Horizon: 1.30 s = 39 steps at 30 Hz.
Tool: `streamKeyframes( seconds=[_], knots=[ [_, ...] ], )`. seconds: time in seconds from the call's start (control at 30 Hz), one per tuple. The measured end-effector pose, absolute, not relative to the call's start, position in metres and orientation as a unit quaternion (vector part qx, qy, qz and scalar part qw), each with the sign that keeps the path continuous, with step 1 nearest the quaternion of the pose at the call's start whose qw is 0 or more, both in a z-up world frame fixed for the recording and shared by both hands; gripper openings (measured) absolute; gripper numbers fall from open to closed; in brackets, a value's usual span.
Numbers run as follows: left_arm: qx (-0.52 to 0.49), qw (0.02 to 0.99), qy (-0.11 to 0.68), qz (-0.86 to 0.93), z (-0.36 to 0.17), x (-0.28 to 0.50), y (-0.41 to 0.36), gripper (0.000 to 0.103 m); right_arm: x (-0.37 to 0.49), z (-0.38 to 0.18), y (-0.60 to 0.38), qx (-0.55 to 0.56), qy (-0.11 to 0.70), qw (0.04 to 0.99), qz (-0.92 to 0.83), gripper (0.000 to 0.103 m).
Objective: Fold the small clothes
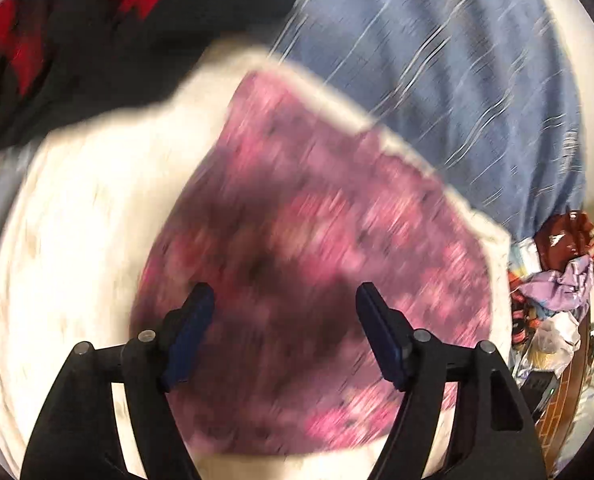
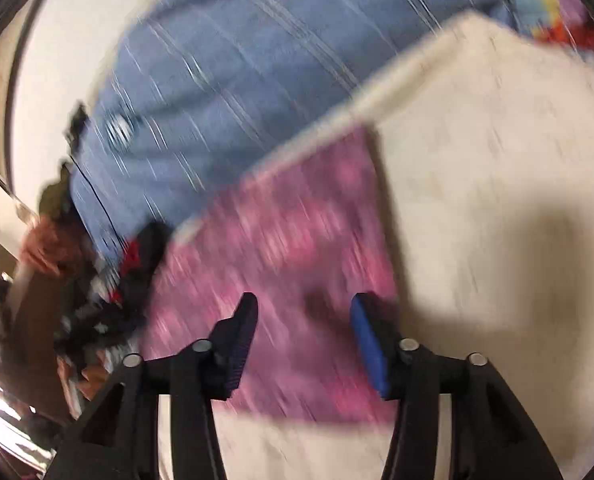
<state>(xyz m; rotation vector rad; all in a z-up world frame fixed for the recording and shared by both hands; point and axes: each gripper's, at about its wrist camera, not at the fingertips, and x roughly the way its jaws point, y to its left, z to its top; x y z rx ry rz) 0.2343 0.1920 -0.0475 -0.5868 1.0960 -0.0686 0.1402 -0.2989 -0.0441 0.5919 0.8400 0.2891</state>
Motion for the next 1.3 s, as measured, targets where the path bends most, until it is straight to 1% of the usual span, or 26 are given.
streamKeyframes(
  seconds=[0.03,0.13,0.2,0.23,0.27,0.37,0.43,0.57,0.6,0.63,0.67,0.7,0.77,0.83,0.9,0.97,1.0,1.03,1.07,1.1,1.13,1.17,1.2,1.23,1.27,1.3],
  knots=[
    [-0.28,0.813,0.51,-0.025,-0.051,0.224,0.193,0.073,0.128,-0.051,-0.298,0.28,0.399,0.86,0.147,0.05],
    [-0.312,0.816,0.486,-0.031,-0.044,0.192,0.198,0.073,0.104,-0.045,-0.302,0.288,0.388,0.865,0.134,0.05],
    [-0.353,0.811,0.464,-0.052,-0.039,0.167,0.2,0.073,0.087,-0.042,-0.309,0.318,0.376,0.86,0.136,0.054],
    [-0.363,0.809,0.46,-0.057,-0.039,0.158,0.199,0.073,0.081,-0.045,-0.312,0.332,0.378,0.853,0.139,0.061],
    [-0.372,0.805,0.459,-0.06,-0.041,0.149,0.198,0.073,0.077,-0.049,-0.313,0.34,0.385,0.847,0.138,0.062],
    [-0.388,0.787,0.475,-0.064,-0.062,0.137,0.188,0.074,0.073,-0.065,-0.312,0.368,0.391,0.832,0.137,0.062],
    [-0.394,0.775,0.491,-0.054,-0.076,0.138,0.19,0.074,0.075,-0.07,-0.314,0.407,0.367,0.826,0.134,0.062],
    [-0.438,0.768,0.465,-0.048,-0.075,0.153,0.198,0.074,0.093,-0.074,-0.313,0.459,0.337,0.815,0.109,0.059],
    [-0.443,0.768,0.461,-0.042,-0.073,0.162,0.201,0.065,0.098,-0.073,-0.312,0.463,0.331,0.816,0.104,0.057],
    [-0.445,0.766,0.463,-0.032,-0.073,0.167,0.202,0.054,0.105,-0.072,-0.31,0.46,0.331,0.818,0.103,0.043],
    [-0.449,0.762,0.465,-0.031,-0.073,0.17,0.202,0.029,0.111,-0.072,-0.309,0.454,0.336,0.819,0.105,0.006],
    [-0.458,0.755,0.468,-0.04,-0.071,0.173,0.201,0.014,0.117,-0.072,-0.309,0.446,0.347,0.818,0.108,0.006],
    [-0.461,0.757,0.459,-0.055,-0.065,0.17,0.199,0.014,0.119,-0.059,-0.312,0.446,0.333,0.822,0.124,0.005],
    [-0.434,0.778,0.452,-0.054,-0.057,0.162,0.194,0.014,0.112,-0.035,-0.318,0.429,0.301,0.839,0.148,0.005],
    [-0.414,0.781,0.466,-0.04,-0.068,0.161,0.192,0.014,0.107,-0.024,-0.324,0.401,0.296,0.854,0.151,0.005],
    [-0.42,0.762,0.492,-0.039,-0.089,0.163,0.194,0.014,0.111,-0.035,-0.329,0.385,0.326,0.854,0.126,0.005],
    [-0.432,0.759,0.484,-0.05,-0.092,0.158,0.201,0.015,0.116,-0.047,-0.33,0.379,0.353,0.847,0.117,0.005],
    [-0.435,0.758,0.482,-0.058,-0.091,0.153,0.205,0.015,0.119,-0.062,-0.329,0.365,0.385,0.841,0.104,0.009],
    [-0.432,0.758,0.484,-0.063,-0.087,0.151,0.207,0.015,0.117,-0.067,-0.328,0.359,0.394,0.84,0.102,0.007],
    [-0.42,0.765,0.483,-0.068,-0.08,0.146,0.21,0.015,0.11,-0.067,-0.328,0.359,0.384,0.844,0.107,0.01],
    [-0.395,0.78,0.479,-0.073,-0.069,0.14,0.213,0.015,0.103,-0.063,-0.328,0.352,0.381,0.849,0.101,0.016],
    [-0.371,0.792,0.478,-0.08,-0.059,0.138,0.214,0.02,0.098,-0.057,-0.329,0.343,0.378,0.855,0.092,0.02],
    [-0.345,0.807,0.47,-0.09,-0.042,0.135,0.216,0.033,0.093,-0.048,-0.333,0.336,0.367,0.864,0.082,0.022],
    [-0.332,0.817,0.463,-0.091,-0.032,0.135,0.219,0.041,0.09,-0.043,-0.336,0.334,0.356,0.869,0.079,0.025],
    [-0.321,0.826,0.455,-0.088,-0.02,0.137,0.222,0.06,0.089,-0.034,-0.34,0.333,0.341,0.876,0.075,0.031],
    [-0.306,0.839,0.443,-0.078,-0.004,0.148,0.226,0.073,0.09,-0.026,-0.344,0.332,0.33,0.881,0.071,0.035]
  ],
)
